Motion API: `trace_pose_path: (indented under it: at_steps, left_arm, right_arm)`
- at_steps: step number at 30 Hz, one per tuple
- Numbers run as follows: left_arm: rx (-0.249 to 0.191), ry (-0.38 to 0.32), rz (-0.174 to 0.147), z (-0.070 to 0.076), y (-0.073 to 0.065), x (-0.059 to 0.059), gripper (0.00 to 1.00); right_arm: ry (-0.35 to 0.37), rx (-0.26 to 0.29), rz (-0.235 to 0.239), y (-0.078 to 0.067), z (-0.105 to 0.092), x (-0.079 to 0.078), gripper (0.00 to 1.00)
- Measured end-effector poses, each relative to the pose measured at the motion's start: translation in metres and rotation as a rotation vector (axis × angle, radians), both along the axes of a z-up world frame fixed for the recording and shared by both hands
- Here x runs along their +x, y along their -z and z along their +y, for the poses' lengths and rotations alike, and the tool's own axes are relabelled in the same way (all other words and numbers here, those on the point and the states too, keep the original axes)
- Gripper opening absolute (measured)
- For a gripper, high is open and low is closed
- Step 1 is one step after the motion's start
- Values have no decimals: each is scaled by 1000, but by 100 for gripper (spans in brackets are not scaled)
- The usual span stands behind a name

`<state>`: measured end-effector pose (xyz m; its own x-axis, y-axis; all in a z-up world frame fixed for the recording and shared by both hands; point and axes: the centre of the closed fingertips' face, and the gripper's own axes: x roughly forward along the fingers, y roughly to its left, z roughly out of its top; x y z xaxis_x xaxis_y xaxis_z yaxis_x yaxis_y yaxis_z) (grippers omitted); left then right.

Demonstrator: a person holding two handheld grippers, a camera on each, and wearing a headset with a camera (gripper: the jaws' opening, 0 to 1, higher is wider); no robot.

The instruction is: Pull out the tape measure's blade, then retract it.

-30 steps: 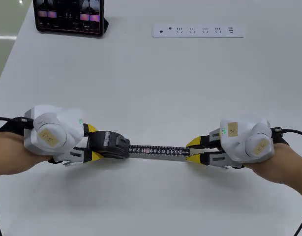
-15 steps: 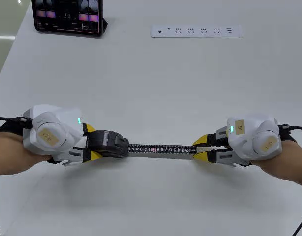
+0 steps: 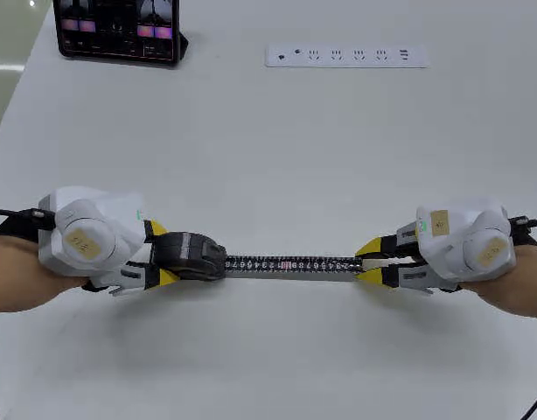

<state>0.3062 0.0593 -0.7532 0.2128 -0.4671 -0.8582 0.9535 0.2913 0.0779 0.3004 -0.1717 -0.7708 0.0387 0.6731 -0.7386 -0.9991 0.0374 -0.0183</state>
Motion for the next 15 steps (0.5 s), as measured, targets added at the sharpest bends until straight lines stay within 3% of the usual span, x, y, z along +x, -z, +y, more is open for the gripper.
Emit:
trace_pose_path:
  at_steps: [15]
  left_arm:
    - [6,-3,-3,0,0,0,26]
  right_arm:
    - [8,-33,-1,-2,-21,1,8]
